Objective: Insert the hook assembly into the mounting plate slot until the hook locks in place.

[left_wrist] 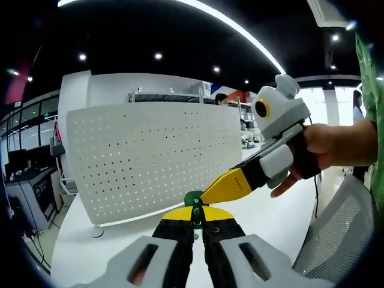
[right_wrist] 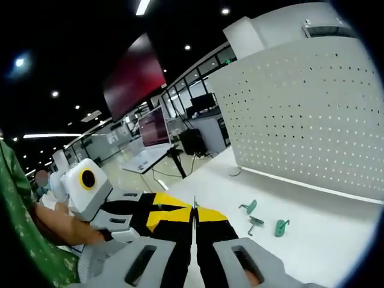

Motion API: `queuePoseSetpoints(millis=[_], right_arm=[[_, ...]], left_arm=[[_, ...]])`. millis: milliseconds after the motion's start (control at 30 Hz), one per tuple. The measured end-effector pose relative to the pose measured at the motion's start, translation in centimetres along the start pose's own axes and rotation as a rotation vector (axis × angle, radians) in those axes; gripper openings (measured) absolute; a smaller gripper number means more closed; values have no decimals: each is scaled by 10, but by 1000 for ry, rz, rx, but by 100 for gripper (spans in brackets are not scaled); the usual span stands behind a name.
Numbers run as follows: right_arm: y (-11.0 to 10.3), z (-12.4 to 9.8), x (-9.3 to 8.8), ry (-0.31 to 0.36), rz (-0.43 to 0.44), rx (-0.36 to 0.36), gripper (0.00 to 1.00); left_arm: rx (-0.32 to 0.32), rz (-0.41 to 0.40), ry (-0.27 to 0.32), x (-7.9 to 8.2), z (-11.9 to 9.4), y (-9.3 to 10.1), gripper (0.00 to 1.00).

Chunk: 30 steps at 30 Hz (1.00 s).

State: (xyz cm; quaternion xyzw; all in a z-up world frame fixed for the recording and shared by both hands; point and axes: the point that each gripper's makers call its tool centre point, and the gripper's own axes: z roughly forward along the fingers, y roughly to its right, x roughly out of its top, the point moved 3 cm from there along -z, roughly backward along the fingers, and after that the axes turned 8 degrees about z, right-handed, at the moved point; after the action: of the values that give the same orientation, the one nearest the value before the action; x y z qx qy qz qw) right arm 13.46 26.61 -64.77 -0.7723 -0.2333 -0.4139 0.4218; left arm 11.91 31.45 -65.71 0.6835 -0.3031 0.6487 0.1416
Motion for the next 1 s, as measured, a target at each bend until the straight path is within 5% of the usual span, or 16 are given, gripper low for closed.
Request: queuePoseSetpoints(millis=[467, 633, 1000], right_arm=[[0, 3, 3, 2, -56, -17, 0], [-3, 5, 3, -4, -149, -37, 0], [2, 2, 12, 29, -129, -43, 7]], left_arm=[[10, -19, 6, -1, 2, -3, 3], [14, -21, 2, -2, 3, -5, 3], [26, -31, 10, -1, 3, -9, 3]])
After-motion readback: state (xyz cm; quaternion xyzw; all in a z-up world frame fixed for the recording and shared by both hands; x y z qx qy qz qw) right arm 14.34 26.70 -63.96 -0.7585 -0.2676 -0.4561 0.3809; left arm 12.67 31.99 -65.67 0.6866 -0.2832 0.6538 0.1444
